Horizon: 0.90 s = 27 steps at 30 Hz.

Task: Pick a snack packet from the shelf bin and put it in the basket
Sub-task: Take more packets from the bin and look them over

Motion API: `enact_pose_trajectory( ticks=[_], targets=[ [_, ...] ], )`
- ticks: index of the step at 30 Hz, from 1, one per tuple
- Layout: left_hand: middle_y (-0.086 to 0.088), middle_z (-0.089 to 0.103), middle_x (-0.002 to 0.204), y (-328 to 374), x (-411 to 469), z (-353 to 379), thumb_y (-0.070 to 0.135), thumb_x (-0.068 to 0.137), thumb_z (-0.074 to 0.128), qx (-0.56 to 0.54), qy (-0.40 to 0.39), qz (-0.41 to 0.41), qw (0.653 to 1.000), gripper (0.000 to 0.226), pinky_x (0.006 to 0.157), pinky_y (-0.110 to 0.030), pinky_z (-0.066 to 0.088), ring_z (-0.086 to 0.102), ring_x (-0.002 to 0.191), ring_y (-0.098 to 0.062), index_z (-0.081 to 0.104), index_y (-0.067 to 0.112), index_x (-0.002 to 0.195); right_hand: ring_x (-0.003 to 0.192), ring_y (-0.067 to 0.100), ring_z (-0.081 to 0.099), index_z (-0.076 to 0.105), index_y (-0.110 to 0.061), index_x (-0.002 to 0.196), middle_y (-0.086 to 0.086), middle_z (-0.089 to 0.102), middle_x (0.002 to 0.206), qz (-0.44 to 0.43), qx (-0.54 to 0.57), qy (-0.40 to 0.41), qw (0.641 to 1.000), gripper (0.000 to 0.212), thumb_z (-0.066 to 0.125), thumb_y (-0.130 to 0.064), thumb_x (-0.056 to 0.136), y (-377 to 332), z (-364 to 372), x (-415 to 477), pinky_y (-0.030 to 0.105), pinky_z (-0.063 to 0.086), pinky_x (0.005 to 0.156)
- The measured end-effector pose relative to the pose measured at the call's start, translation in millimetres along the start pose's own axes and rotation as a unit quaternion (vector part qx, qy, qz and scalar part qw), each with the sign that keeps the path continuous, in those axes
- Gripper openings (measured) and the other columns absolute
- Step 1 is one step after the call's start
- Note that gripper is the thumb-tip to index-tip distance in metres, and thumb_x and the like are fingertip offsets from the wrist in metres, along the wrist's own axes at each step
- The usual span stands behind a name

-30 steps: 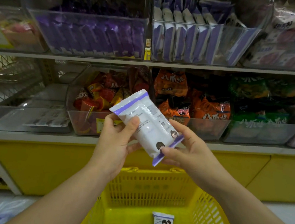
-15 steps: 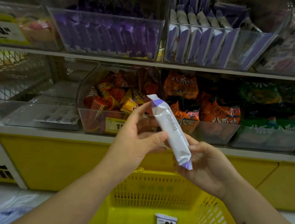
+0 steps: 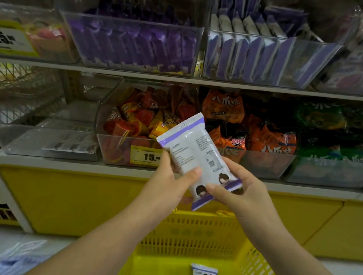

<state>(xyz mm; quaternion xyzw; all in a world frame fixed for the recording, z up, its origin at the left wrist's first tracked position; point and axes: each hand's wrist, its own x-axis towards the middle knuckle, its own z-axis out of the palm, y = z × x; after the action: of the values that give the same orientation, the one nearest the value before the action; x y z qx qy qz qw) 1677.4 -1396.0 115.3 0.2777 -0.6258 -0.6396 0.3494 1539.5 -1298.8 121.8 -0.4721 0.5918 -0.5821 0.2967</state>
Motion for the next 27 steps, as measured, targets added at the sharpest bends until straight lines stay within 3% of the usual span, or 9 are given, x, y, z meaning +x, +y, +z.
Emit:
enact_pose_trajectory(
  ticks=[3, 8, 11, 13, 16, 18, 21, 25, 27],
  targets=[
    [0.009, 0.064, 0.126, 0, -2, 1, 0.021, 0.098, 0.055, 0.009, -0.02, -0.029, 0.999, 0.047, 0.093, -0.048, 0.054, 0.064, 0.111, -0.015, 0.039, 0.038, 0.139, 0.092, 0.014, 0.072, 0.065, -0.032, 0.112, -0.004, 0.075, 0.102, 0.006, 0.082, -0.017, 0.996, 0.034, 0.063, -0.033, 0.079, -4, -2, 1, 0.02, 0.056, 0.07],
    [0.007, 0.065, 0.123, 4, -4, 6, 0.021, 0.1, 0.05, 0.036, -0.051, -0.042, 0.997, 0.042, 0.092, -0.044, 0.055, 0.065, 0.11, -0.016, 0.043, 0.038, 0.138, 0.097, 0.021, 0.071, 0.064, -0.023, 0.117, 0.003, 0.074, 0.106, 0.049, 0.114, -0.06, 0.99, 0.04, 0.058, -0.038, 0.08, -6, -6, 1, 0.027, 0.059, 0.074],
    [0.009, 0.046, 0.128, 2, -5, 10, 0.035, 0.095, 0.057, 0.124, -0.045, -0.023, 0.991, 0.044, 0.094, -0.037, 0.054, 0.06, 0.111, -0.013, 0.041, 0.042, 0.135, 0.097, 0.018, 0.071, 0.062, -0.028, 0.117, -0.002, 0.074, 0.108, 0.036, 0.1, -0.074, 0.992, 0.036, 0.056, -0.035, 0.082, -6, -4, -1, 0.026, 0.058, 0.077],
    [0.013, 0.039, 0.123, 3, -5, 11, 0.044, 0.09, 0.061, 0.157, -0.051, -0.023, 0.986, 0.044, 0.091, -0.03, 0.052, 0.056, 0.11, -0.009, 0.041, 0.047, 0.129, 0.097, 0.011, 0.071, 0.061, -0.035, 0.113, -0.01, 0.074, 0.107, 0.009, 0.069, -0.068, 0.995, 0.03, 0.057, -0.035, 0.083, -7, -3, -2, 0.02, 0.056, 0.074],
    [0.011, 0.051, 0.122, 2, -6, 11, 0.046, 0.073, 0.062, 0.156, -0.063, -0.015, 0.986, 0.064, 0.079, -0.025, 0.052, 0.062, 0.105, -0.011, 0.04, 0.046, 0.132, 0.096, 0.004, 0.069, 0.061, -0.041, 0.108, -0.017, 0.073, 0.104, -0.017, 0.036, -0.059, 0.997, 0.025, 0.06, -0.026, 0.089, -7, -3, -3, 0.014, 0.053, 0.072],
    [0.016, 0.059, 0.115, 0, -7, 11, 0.041, 0.067, 0.062, 0.144, -0.057, -0.007, 0.988, 0.076, 0.072, -0.019, 0.052, 0.066, 0.1, -0.007, 0.037, 0.042, 0.139, 0.095, 0.003, 0.069, 0.061, -0.043, 0.109, -0.019, 0.072, 0.104, -0.028, 0.008, -0.054, 0.998, 0.03, 0.063, -0.02, 0.089, -7, -2, -3, 0.016, 0.054, 0.07],
    [0.017, 0.061, 0.111, -2, -6, 10, 0.044, 0.063, 0.065, 0.155, -0.033, -0.015, 0.987, 0.081, 0.073, -0.02, 0.052, 0.066, 0.097, -0.003, 0.038, 0.042, 0.139, 0.092, 0.002, 0.069, 0.062, -0.041, 0.113, -0.018, 0.072, 0.103, -0.028, -0.021, -0.049, 0.998, 0.034, 0.068, -0.021, 0.086, -5, -1, -4, 0.02, 0.057, 0.067],
    [0.01, 0.067, 0.107, 0, -4, 7, 0.037, 0.071, 0.064, 0.142, -0.008, -0.062, 0.988, 0.063, 0.081, -0.037, 0.057, 0.069, 0.093, -0.009, 0.047, 0.036, 0.131, 0.092, 0.007, 0.069, 0.064, -0.035, 0.119, -0.016, 0.073, 0.105, -0.015, -0.043, -0.053, 0.998, 0.036, 0.07, -0.024, 0.085, -3, -1, -4, 0.033, 0.061, 0.074],
    [0.006, 0.072, 0.103, 1, -3, 5, 0.028, 0.085, 0.062, 0.132, 0.001, -0.069, 0.989, 0.039, 0.08, -0.041, 0.058, 0.072, 0.088, -0.013, 0.055, 0.03, 0.122, 0.094, 0.01, 0.07, 0.063, -0.034, 0.121, -0.015, 0.072, 0.107, -0.014, -0.051, -0.062, 0.997, 0.037, 0.069, -0.027, 0.085, -3, -2, -3, 0.036, 0.06, 0.079]
  ],
)
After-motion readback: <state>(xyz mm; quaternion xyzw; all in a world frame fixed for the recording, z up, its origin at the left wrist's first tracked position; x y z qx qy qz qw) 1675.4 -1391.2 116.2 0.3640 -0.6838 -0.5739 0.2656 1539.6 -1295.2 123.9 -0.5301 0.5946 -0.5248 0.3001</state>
